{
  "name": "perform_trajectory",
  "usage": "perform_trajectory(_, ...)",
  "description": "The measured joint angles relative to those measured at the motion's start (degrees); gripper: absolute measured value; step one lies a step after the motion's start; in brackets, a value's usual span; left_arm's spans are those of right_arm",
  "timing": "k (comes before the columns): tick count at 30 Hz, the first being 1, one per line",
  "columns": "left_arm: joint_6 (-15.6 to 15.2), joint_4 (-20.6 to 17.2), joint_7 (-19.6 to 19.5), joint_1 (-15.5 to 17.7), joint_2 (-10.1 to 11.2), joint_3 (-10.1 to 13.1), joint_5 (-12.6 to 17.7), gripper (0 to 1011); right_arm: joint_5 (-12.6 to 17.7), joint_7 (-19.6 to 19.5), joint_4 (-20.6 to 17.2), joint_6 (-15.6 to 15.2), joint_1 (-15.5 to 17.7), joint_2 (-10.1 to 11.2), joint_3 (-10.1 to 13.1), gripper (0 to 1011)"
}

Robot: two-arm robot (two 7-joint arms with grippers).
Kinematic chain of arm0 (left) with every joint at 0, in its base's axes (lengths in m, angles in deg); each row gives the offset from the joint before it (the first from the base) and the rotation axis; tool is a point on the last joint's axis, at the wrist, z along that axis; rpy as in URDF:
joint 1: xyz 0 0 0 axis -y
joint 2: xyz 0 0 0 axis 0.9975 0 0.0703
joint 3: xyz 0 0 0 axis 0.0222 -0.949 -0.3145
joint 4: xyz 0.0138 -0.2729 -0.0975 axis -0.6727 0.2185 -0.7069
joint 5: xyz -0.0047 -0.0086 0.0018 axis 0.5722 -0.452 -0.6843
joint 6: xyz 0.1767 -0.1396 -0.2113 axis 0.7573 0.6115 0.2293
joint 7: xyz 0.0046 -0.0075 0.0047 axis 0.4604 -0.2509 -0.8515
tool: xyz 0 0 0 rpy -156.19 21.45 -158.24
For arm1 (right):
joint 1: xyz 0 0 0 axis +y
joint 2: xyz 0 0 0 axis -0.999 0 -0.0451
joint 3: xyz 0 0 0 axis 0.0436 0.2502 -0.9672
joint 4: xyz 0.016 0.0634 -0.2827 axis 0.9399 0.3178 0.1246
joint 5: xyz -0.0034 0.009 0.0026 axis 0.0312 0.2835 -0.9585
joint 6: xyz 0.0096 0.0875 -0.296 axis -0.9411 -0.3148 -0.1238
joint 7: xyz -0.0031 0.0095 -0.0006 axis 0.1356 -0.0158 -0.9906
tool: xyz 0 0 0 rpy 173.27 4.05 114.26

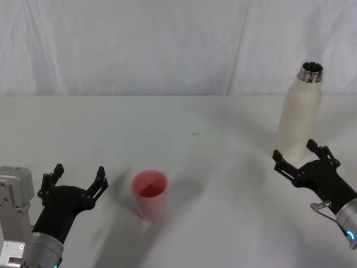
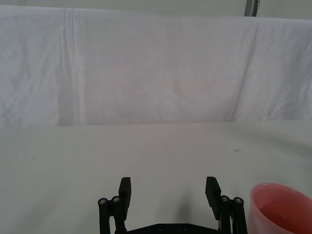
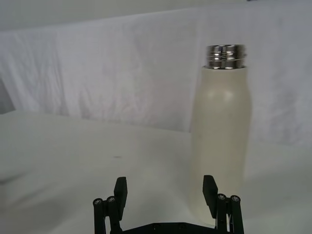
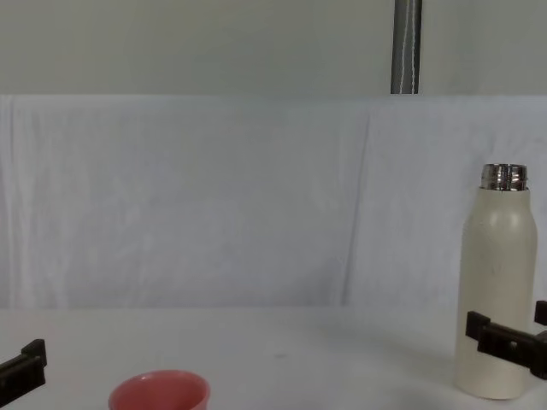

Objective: Grasp the thermos with one hand and pour water into the cup lid.

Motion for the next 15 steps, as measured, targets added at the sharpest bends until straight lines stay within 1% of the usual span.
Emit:
perform_trajectory(3,0.0,0.0,0.0,0.0,0.0,0.0,0.0,1001,-0.4,0.0,-0.4,0.9,0.5,0.1,-0.8,1001)
perform_trajectory(9,0.0,0.0,0.0,0.0,0.0,0.0,0.0,1001,-1.0,-0.1,-0.3,2.1,0.6,-0.1,-1.6,1001)
perform_trajectory(15,0.0,0.0,0.0,0.0,0.0,0.0,0.0,1001,-1.5,-0.2,0.7,3.2,0.2,-0.7,-2.4,1001)
